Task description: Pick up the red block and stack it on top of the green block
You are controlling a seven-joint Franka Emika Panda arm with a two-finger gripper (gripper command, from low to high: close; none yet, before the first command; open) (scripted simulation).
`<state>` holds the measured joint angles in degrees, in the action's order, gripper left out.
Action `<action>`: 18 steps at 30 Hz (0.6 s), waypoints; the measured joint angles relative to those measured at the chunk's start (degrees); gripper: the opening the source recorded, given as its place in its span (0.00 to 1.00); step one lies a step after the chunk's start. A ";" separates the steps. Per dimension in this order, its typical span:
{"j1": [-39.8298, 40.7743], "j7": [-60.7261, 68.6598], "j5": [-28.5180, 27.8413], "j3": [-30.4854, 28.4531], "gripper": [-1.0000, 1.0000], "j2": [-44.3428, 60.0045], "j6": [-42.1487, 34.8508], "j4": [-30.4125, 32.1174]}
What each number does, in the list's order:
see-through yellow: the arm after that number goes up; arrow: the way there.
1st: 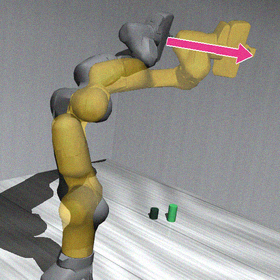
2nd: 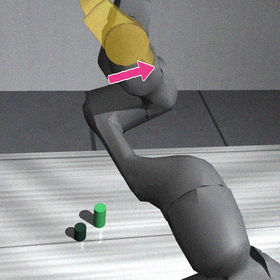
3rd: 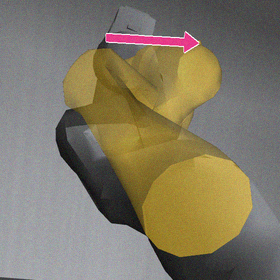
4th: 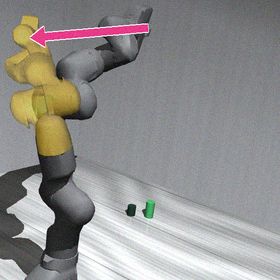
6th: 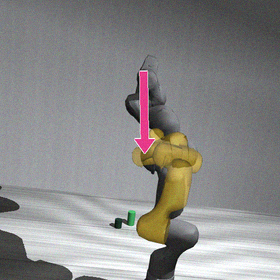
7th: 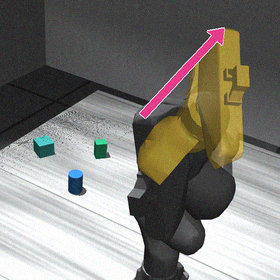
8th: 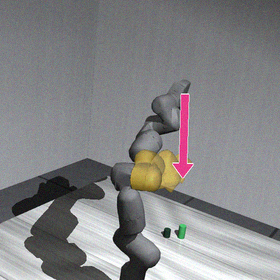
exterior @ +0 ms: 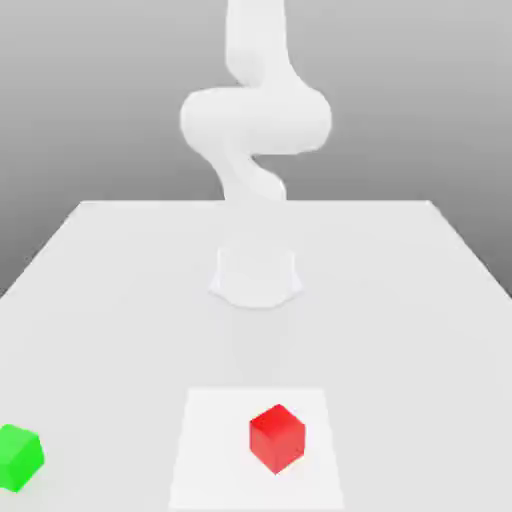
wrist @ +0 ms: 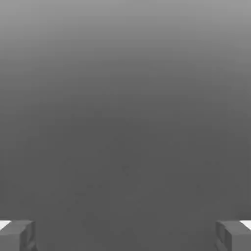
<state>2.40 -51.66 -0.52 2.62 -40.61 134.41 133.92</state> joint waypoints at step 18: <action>9.75 -42.97 -5.07 11.54 0.50 37.84 18.94 15.41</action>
<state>12.14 -94.63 -5.59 14.16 -2.77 153.35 149.33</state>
